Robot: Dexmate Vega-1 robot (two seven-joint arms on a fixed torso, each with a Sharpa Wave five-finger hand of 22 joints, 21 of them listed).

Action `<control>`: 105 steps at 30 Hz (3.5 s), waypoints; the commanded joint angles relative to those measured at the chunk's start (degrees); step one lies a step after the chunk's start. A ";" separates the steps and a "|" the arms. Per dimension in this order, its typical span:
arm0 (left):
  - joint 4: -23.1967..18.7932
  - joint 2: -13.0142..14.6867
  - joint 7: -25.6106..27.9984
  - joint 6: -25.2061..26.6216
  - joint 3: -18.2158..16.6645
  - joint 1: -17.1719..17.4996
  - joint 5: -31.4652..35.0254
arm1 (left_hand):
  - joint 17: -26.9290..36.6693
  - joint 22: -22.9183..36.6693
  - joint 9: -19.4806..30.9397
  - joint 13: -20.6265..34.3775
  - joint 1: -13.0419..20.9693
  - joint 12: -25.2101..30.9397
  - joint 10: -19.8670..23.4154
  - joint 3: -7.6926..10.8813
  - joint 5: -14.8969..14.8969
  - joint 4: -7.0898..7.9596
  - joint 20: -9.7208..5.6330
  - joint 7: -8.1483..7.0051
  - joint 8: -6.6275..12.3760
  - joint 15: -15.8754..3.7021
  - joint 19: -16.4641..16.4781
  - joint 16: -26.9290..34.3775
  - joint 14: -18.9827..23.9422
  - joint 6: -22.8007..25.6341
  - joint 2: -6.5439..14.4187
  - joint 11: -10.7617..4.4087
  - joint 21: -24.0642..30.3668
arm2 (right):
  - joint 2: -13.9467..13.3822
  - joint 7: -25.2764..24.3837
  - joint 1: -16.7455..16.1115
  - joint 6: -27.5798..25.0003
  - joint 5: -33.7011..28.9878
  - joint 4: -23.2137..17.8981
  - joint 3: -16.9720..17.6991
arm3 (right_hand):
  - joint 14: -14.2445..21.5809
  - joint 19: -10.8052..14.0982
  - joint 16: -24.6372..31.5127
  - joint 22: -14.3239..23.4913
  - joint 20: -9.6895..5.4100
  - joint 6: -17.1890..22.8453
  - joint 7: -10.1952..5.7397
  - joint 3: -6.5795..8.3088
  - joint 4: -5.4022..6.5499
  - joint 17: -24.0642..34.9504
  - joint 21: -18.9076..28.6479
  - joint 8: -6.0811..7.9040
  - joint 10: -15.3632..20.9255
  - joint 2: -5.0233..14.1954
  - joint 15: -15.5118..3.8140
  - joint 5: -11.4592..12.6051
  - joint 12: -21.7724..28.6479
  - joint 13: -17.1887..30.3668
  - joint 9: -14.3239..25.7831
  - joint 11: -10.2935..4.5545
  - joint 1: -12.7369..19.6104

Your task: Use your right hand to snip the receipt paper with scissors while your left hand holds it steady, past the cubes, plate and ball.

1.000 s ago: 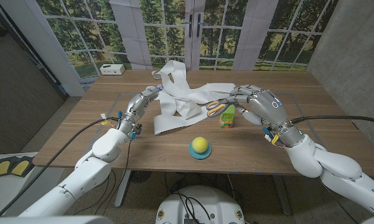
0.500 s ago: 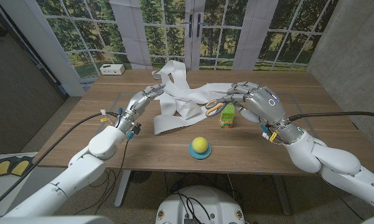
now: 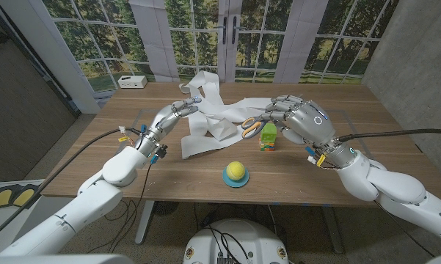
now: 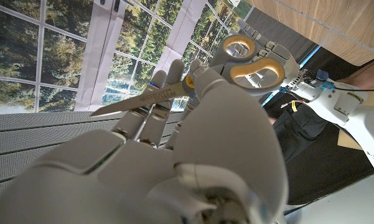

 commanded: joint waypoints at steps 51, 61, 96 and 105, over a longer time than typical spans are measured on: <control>-2.34 2.08 -10.94 -2.50 3.56 -3.57 -3.01 | 0.01 0.01 -0.10 -0.77 2.65 0.05 -2.94 -5.01 0.14 0.86 -0.53 3.34 0.81 -1.25 -2.17 -0.22 -5.69 7.00 -2.54 0.77 -0.02 | -6.16 0.96 8.53 -6.86 -6.52 -1.14 -8.04 | 0.24 0.51 -1.36 1.28 -5.71 0.37 -0.10 0.23 -0.15 1.29 3.54 -0.56 -0.31 0.84 -9.25 0.55 -0.87 1.21 0.12 0.03 0.02; -3.61 2.63 -10.59 -2.56 3.77 -3.57 -1.14 | 0.00 0.00 -0.04 -0.96 3.08 0.30 -2.55 -5.34 0.11 0.82 -0.52 3.26 1.06 -1.16 -2.16 -0.11 -5.71 8.51 -2.38 0.85 0.07 | -6.71 2.91 9.38 -7.67 -6.79 -1.96 -8.01 | 0.00 0.22 -1.58 1.42 -5.76 0.31 -0.18 0.24 -0.17 1.46 3.91 -0.61 -0.47 0.87 -9.26 0.57 -1.02 1.39 0.14 0.00 0.08; -6.65 1.98 -3.73 -0.66 2.69 -1.22 7.58 | 0.12 -0.04 1.84 -1.29 5.70 -0.78 -9.00 -10.49 2.96 0.71 0.66 -0.30 0.93 0.22 -3.17 -0.33 -10.40 4.55 -9.67 0.85 0.07 | -8.27 3.22 9.50 -7.51 -6.64 -2.57 -7.08 | -0.15 -0.54 -2.12 1.79 -5.87 0.19 -0.25 0.21 -0.09 1.96 5.36 -0.68 -0.62 0.95 -9.27 0.56 -1.38 2.02 0.21 -0.05 0.13; -8.23 1.52 -1.39 1.09 2.35 -0.16 8.99 | 0.03 -0.07 2.20 -1.49 10.66 0.74 -6.42 -11.36 7.55 0.68 0.18 -0.27 2.84 -0.65 -1.02 0.30 -8.67 10.08 -9.46 1.10 0.62 | -8.50 3.14 9.09 -7.69 -6.67 -2.86 -6.77 | -0.12 -0.76 -2.26 1.87 -5.91 0.18 -0.22 0.19 -0.07 2.09 5.81 -0.69 -0.72 0.94 -9.27 0.56 -1.63 2.02 0.23 -0.11 0.13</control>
